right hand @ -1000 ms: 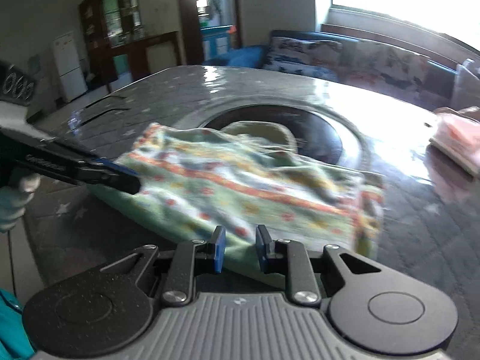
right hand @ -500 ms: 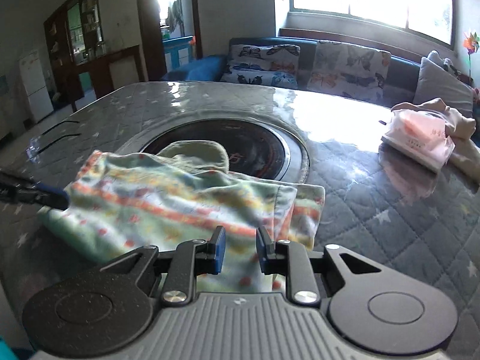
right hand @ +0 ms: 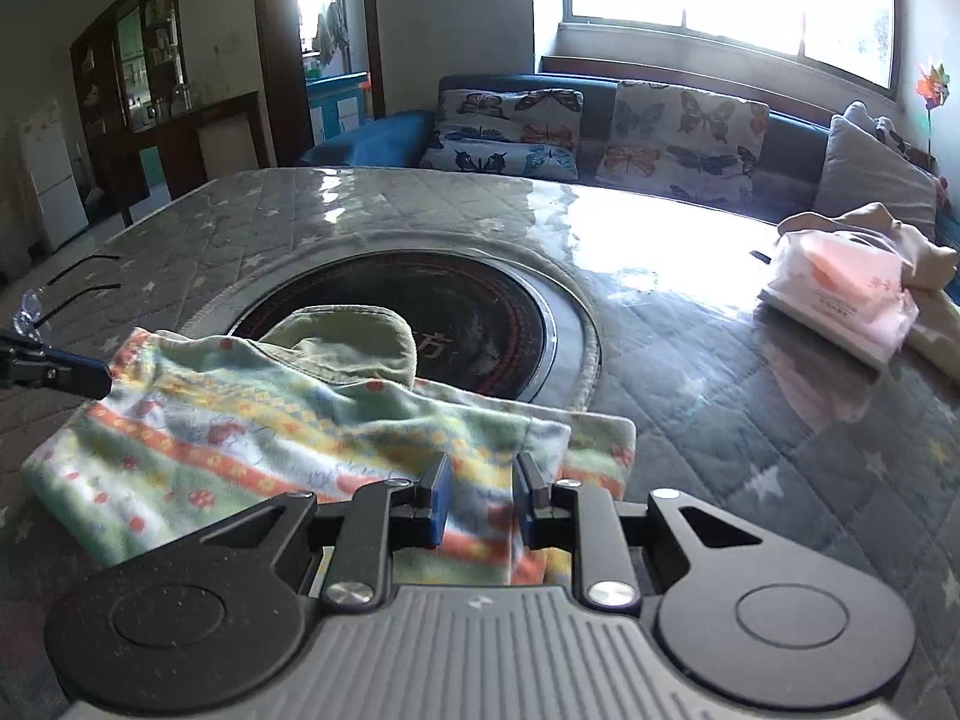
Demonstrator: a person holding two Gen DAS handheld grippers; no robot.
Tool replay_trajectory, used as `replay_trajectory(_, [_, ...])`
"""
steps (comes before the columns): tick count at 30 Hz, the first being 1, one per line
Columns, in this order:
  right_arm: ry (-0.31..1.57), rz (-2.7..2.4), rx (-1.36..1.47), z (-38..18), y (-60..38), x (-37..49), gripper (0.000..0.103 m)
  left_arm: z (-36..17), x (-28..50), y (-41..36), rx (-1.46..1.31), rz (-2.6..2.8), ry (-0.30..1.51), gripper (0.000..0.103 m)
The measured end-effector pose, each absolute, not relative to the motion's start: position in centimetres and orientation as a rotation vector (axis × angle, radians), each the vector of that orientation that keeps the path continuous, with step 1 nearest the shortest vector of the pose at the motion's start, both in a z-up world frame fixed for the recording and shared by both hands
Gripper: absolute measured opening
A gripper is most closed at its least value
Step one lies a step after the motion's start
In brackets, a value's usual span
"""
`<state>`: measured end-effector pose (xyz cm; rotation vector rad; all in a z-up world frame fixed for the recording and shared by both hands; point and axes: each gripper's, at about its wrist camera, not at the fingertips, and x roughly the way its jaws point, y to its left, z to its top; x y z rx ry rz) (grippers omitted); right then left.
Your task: Fold clothes
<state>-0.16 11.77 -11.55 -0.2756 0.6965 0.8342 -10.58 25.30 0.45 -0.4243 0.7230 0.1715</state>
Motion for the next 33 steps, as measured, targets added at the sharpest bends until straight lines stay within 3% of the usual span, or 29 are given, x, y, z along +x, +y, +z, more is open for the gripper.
replay_trajectory(7, [0.717,0.788,-0.274,-12.4,12.2,1.2,0.022,-0.9,-9.4,27.5,-0.454,0.235,0.754,0.021])
replay_trajectory(12, [0.678,0.808,-0.3,-11.0,12.5,0.0,0.029,-0.3,-10.5,27.8,-0.481,0.24,0.73,0.021])
replay_trajectory(20, [0.591,1.018,-0.399,-7.9,15.5,-5.9,0.039,0.7,-12.7,28.8,-0.544,0.304,0.701,0.042])
replay_trajectory(33, [0.52,1.295,-0.6,-7.7,21.7,-14.9,0.048,1.1,-14.8,29.4,-0.608,0.37,0.684,0.06])
